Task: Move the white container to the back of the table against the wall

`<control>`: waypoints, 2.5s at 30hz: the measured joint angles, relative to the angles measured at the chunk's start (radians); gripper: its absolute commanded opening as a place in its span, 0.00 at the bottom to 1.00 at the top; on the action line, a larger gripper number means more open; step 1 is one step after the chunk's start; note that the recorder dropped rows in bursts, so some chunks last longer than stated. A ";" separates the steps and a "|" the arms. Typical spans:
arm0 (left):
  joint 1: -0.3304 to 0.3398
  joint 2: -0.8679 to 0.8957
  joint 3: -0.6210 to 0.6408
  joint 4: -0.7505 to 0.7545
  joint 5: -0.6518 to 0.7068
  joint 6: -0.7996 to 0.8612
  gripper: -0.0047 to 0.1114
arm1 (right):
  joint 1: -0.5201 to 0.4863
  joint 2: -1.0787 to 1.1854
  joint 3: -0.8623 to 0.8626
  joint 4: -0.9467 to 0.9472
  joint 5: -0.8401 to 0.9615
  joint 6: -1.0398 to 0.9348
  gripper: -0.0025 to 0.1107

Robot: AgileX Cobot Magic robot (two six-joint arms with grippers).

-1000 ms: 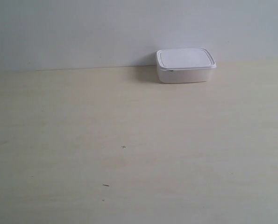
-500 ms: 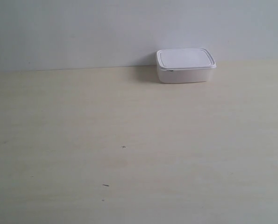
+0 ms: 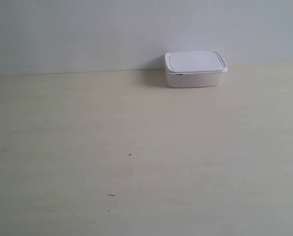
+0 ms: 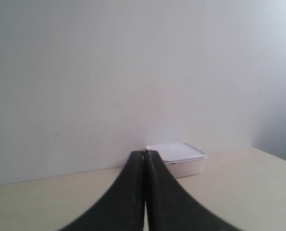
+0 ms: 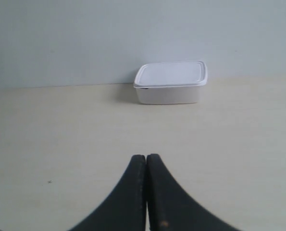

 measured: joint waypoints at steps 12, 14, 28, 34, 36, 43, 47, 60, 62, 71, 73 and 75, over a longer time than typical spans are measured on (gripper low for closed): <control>0.104 -0.042 0.019 -0.003 -0.029 0.000 0.04 | -0.191 -0.061 0.023 -0.182 -0.014 0.000 0.02; 0.216 -0.042 0.041 -0.003 -0.059 0.000 0.04 | -0.191 -0.096 0.038 -0.191 -0.036 0.000 0.02; 0.394 -0.042 0.114 -0.003 -0.117 0.000 0.04 | -0.191 -0.318 0.267 -0.201 -0.187 0.000 0.02; 0.394 -0.042 0.114 -0.013 -0.247 0.000 0.04 | -0.191 -0.318 0.267 -0.201 -0.187 0.000 0.02; 0.394 -0.042 0.114 -0.013 -0.252 0.000 0.04 | -0.191 -0.318 0.278 -0.201 -0.198 0.000 0.02; 0.394 -0.042 0.114 -0.013 -0.208 0.000 0.04 | -0.191 -0.318 0.326 -0.201 -0.165 0.000 0.02; 0.394 -0.042 0.114 -0.015 -0.227 0.000 0.04 | -0.191 -0.318 0.326 -0.201 -0.150 0.000 0.02; 0.394 -0.042 0.114 -0.015 -0.245 0.000 0.04 | -0.191 -0.318 0.326 -0.201 -0.149 0.000 0.02; 0.394 -0.042 0.114 -0.015 -0.245 0.000 0.04 | -0.191 -0.318 0.326 -0.201 -0.149 0.000 0.02; 0.394 -0.042 0.114 -0.015 -0.321 0.000 0.04 | -0.191 -0.318 0.326 -0.201 -0.146 0.000 0.02; 0.394 -0.042 0.114 -0.007 -0.373 0.000 0.04 | -0.191 -0.318 0.326 -0.201 -0.146 0.000 0.02; 0.394 -0.042 0.114 0.026 -0.411 0.000 0.04 | -0.191 -0.318 0.326 -0.201 -0.146 0.000 0.02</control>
